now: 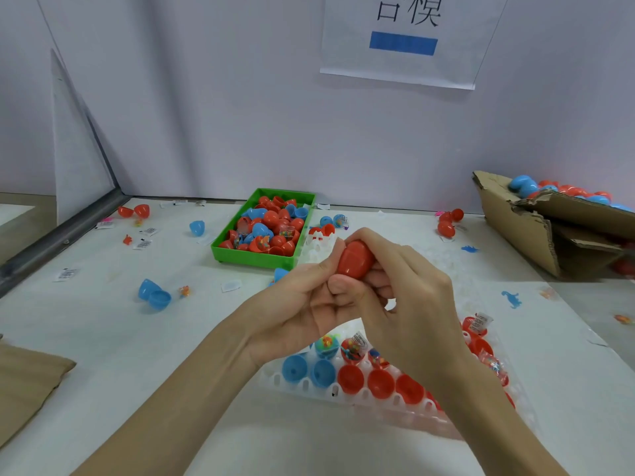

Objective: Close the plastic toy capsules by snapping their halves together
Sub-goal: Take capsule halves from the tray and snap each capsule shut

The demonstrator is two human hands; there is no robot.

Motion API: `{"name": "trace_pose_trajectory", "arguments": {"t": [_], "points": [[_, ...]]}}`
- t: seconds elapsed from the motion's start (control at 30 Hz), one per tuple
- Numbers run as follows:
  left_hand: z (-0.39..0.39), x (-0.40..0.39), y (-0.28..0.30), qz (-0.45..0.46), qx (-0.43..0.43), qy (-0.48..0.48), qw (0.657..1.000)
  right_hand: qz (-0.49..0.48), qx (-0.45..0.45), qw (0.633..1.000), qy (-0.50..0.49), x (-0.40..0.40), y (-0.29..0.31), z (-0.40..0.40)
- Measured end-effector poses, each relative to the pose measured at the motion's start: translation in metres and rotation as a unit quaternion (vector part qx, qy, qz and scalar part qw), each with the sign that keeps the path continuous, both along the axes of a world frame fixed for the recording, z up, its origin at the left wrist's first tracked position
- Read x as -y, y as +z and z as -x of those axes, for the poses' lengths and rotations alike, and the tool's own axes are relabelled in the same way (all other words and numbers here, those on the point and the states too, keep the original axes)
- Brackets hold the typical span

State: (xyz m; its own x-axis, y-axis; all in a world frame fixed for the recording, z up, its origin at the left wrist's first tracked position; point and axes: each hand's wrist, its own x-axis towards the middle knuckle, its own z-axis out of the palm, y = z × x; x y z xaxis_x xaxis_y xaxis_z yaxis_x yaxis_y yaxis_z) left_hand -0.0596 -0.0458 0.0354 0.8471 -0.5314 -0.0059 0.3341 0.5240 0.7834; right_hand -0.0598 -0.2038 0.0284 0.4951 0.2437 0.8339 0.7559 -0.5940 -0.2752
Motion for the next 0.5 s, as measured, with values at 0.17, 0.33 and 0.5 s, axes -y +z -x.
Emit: {"name": "trace_pose_trajectory", "arguments": {"t": [0.17,0.33,0.5], "points": [[-0.002,0.001,-0.002,0.007,-0.026,-0.004,1.0,0.004,-0.044,0.999,-0.001,0.006,0.0,-0.005],[-0.01,-0.003,-0.002,-0.061,0.017,0.046,0.997,0.037,-0.052,0.998,-0.012,0.01,-0.002,-0.01],[-0.01,-0.005,-0.003,-0.09,0.061,0.051,0.993,0.024,-0.082,0.996,0.029,0.006,-0.003,-0.01]]}}
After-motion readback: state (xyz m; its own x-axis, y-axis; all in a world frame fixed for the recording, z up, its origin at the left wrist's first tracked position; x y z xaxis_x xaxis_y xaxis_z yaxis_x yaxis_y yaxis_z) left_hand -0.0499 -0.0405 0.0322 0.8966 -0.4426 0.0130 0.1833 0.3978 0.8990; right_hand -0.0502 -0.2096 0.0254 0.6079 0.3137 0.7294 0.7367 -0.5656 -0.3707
